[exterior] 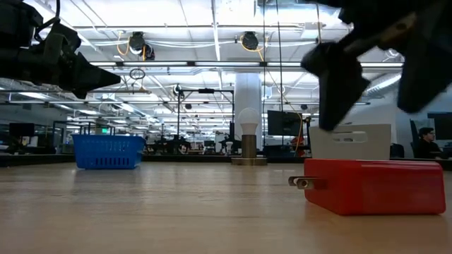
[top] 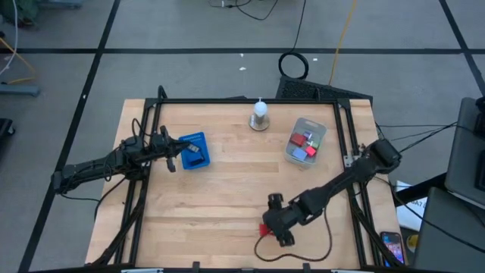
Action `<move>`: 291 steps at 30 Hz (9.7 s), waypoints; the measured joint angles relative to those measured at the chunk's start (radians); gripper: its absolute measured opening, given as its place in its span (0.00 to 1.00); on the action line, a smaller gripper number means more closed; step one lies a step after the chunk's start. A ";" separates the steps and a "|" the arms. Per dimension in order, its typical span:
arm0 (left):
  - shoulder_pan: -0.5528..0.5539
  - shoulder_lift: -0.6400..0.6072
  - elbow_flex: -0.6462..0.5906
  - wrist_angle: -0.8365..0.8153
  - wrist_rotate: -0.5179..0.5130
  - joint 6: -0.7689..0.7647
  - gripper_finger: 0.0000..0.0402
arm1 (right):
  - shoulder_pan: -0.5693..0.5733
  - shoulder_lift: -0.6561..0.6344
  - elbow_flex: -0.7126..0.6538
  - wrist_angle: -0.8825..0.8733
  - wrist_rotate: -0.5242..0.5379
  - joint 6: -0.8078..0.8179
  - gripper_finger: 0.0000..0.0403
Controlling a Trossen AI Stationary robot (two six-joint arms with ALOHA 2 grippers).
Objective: Pick & Place Office items
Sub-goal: Put the red charger adapter into the gray bin, then return to Home Position
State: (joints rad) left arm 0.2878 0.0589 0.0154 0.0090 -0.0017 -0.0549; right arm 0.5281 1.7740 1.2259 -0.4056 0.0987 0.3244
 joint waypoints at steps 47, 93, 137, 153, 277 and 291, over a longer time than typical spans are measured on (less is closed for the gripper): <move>0.000 0.000 0.000 -0.001 0.000 -0.003 0.05 | -0.003 0.161 0.026 0.094 -0.074 -0.148 0.70; 0.000 0.000 0.000 -0.001 0.000 0.023 0.05 | -0.083 -0.966 -0.370 0.160 0.246 -0.270 0.50; 0.000 0.000 0.000 -0.001 0.000 0.027 0.05 | -0.234 -1.501 -0.767 0.104 0.456 -0.177 0.50; 0.000 0.000 0.000 -0.001 0.000 0.026 0.05 | -0.723 -0.873 -0.455 -0.356 0.241 -0.113 0.50; -0.190 -0.042 0.039 -0.101 0.000 0.215 0.00 | -0.735 -1.741 -1.167 0.441 -0.258 -0.326 0.00; -0.201 -0.018 0.039 -0.101 -0.054 0.178 0.01 | -0.735 -1.741 -1.167 0.452 -0.258 -0.231 0.00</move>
State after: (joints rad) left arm 0.0872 0.0410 0.0540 -0.0917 -0.0559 0.1235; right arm -0.2073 0.0334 0.0586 0.0464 -0.1588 0.0931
